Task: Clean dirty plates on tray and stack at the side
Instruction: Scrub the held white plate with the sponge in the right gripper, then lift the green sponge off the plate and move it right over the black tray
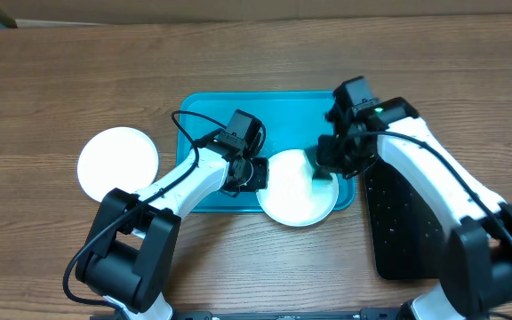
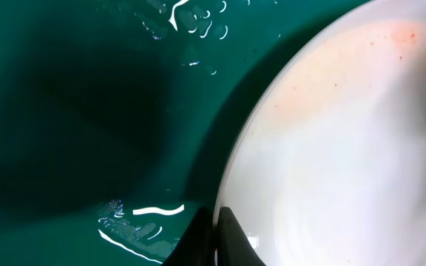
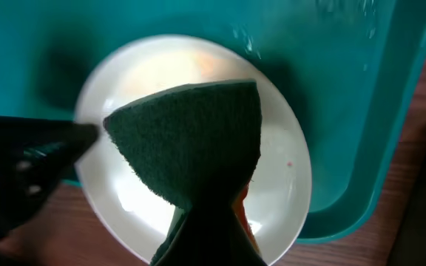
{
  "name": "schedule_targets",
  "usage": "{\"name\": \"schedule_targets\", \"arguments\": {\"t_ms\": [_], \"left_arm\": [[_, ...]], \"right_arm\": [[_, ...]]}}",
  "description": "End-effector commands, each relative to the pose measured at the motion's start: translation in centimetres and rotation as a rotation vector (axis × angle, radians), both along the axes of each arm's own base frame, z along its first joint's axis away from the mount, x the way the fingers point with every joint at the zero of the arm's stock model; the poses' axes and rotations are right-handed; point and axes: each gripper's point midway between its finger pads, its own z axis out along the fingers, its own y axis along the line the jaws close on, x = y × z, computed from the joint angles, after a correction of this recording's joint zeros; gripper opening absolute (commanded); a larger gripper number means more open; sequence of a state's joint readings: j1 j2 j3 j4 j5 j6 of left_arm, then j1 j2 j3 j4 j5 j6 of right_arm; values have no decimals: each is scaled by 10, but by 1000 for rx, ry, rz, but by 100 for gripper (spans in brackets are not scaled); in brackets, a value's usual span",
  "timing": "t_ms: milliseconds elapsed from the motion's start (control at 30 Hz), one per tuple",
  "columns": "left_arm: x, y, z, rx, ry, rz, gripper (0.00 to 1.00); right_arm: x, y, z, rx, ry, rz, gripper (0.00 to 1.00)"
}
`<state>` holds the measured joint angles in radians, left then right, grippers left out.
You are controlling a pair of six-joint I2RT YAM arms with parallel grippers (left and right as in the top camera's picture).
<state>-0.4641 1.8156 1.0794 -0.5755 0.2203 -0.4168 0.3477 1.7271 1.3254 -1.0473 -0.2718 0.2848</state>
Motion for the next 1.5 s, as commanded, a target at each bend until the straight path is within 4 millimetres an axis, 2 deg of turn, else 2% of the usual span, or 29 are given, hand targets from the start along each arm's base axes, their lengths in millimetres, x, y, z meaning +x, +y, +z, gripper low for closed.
{"name": "schedule_targets", "arguments": {"t_ms": [0, 467, 1033, 1100, 1200, 1300, 1467], "left_arm": [[3, 5, 4, 11, -15, 26, 4], [3, 5, 3, 11, -15, 25, 4], [3, 5, 3, 11, -15, 25, 4], [3, 5, 3, 11, -15, 25, 4], [3, 5, 3, 11, -15, 25, 4], [3, 5, 3, 12, -15, 24, 4], [3, 5, 3, 11, -15, 25, 4]], "right_arm": [[10, 2, 25, 19, -84, -2, 4], [-9, -9, -23, -33, -11, -3, 4], [-16, -12, -78, -8, -71, -3, 8], [-13, -9, -76, 4, -84, -1, 4], [-8, 3, -61, 66, -105, 39, 4], [0, 11, -36, 103, -136, 58, 4], [17, 15, 21, 120, -234, 66, 4]]}}
